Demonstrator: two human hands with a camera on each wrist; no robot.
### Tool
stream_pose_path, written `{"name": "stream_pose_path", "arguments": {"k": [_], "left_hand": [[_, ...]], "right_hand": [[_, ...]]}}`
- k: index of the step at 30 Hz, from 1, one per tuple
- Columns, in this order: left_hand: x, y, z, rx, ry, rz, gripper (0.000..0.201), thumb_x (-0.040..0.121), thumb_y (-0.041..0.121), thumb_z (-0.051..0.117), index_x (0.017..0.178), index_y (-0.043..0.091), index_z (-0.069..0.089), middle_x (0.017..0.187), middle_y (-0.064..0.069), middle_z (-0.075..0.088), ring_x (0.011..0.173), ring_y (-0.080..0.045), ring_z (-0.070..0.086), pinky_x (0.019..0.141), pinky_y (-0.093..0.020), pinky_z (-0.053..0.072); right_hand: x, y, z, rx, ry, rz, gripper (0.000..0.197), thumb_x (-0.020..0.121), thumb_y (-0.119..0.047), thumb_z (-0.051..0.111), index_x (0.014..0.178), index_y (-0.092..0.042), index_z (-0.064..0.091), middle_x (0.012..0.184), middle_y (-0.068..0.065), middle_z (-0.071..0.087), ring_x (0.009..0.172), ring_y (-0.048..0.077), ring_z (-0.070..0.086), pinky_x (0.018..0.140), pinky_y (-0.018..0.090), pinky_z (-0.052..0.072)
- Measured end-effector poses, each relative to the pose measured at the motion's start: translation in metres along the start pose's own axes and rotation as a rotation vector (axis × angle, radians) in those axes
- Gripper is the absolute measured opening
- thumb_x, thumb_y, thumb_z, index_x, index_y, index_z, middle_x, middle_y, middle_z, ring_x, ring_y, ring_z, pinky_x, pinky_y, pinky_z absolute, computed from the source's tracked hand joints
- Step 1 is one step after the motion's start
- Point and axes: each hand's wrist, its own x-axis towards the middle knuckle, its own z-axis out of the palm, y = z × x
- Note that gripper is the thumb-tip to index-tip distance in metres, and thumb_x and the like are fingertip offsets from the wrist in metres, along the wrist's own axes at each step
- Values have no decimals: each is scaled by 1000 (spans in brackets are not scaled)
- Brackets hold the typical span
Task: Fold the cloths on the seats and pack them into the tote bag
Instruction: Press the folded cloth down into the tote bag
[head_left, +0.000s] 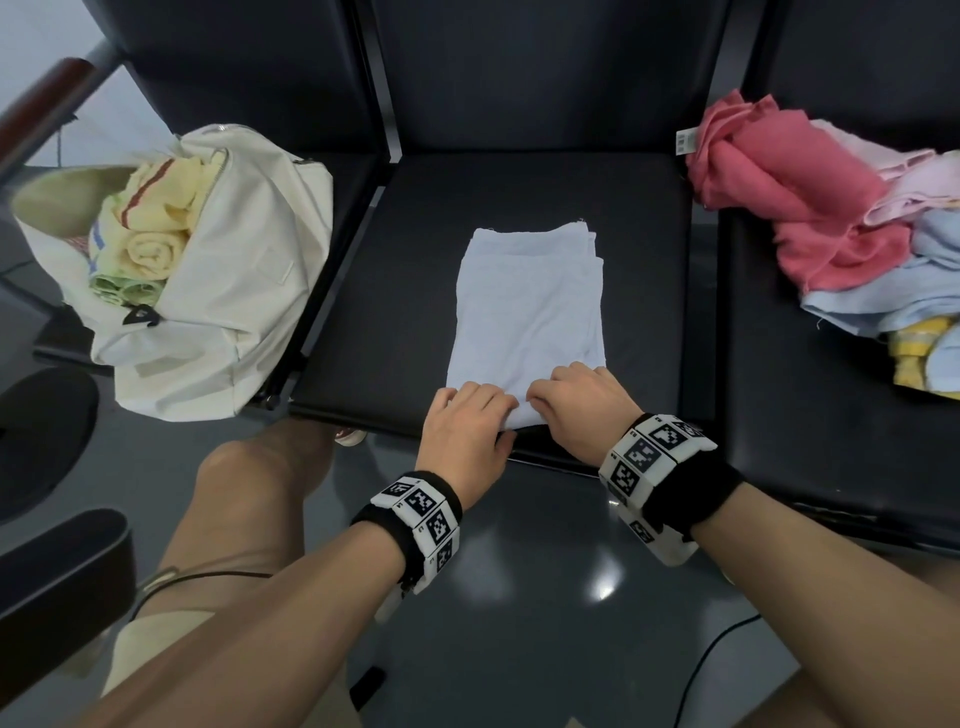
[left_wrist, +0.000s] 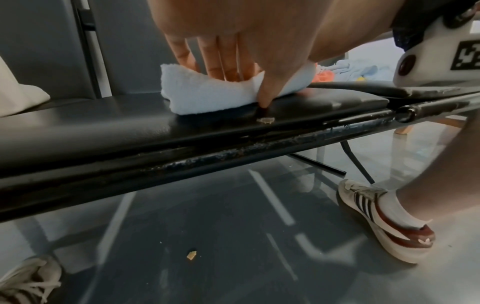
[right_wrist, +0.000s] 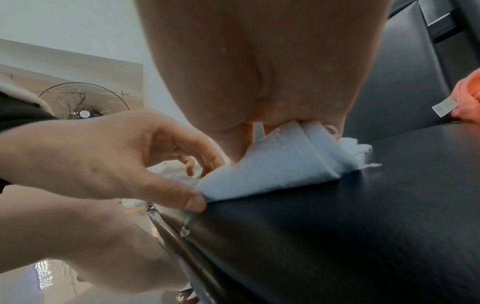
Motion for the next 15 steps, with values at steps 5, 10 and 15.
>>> {"name": "stream_pose_path", "arguments": {"k": [5,10,15], "left_hand": [[4,2,-3,17,-45,-35,21,86,11,60,102,18,71,90,6,69,85,-22,60,82,-38,40],[13,6,-8,79,-200,-94,33,93,9,49,120,21,64,102,8,67,101,-18,54,93,-35,28],[17,7,-8,-6,-165,-196,21,99,15,38,115,25,48,88,6,62,90,-17,55,89,-30,25]], "right_hand": [[1,1,4,10,85,2,30,101,-30,40,103,-19,68,98,-1,53,92,21,46,84,37,38],[1,0,-2,49,151,-27,20,93,-35,55,106,-21,60,104,-3,56,102,21,49,92,35,35],[-3,0,-1,22,90,-46,25,88,-23,59,112,-22,58,106,-3,58,105,22,49,93,34,31]]}}
